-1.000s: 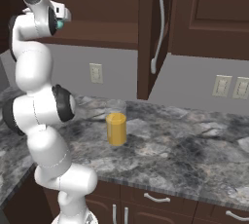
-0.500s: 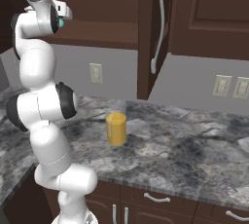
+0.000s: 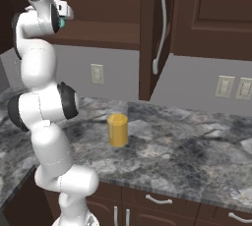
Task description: There is a tray on the dining counter. Grab the cup, mug, and pitcher and place them on the tray. The pitcher may be placed next to the tray if it cannot fit the tray.
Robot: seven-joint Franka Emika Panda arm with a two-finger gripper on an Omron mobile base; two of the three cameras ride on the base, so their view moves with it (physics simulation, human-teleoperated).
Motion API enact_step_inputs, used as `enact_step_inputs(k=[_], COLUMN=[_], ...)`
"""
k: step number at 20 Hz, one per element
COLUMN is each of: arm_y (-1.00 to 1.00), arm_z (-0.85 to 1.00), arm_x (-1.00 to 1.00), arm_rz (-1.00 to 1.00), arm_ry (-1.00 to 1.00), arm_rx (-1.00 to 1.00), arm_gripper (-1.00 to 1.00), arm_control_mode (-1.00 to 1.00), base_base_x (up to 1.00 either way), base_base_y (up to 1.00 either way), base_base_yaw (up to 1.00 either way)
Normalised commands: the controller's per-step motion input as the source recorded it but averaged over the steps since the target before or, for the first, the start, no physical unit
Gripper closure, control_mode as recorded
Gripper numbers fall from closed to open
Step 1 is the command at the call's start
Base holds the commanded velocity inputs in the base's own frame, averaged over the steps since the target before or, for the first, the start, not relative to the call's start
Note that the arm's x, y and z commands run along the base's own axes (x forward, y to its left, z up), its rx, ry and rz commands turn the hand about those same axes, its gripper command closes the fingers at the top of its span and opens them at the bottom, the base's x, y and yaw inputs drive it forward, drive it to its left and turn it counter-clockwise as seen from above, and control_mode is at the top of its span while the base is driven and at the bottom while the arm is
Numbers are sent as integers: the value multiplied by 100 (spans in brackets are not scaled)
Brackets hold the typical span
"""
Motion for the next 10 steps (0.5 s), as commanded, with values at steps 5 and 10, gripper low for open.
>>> enact_step_inputs(k=[5, 10], arm_y=[0, 0], arm_z=[0, 0], arm_x=[0, 0], arm_rz=[0, 0], arm_ry=[0, 0], arm_rx=[0, 0], arm_gripper=[100, 100], arm_control_mode=[-100, -100], base_base_x=[0, 0], base_base_y=[0, 0], base_base_yaw=[0, 0])
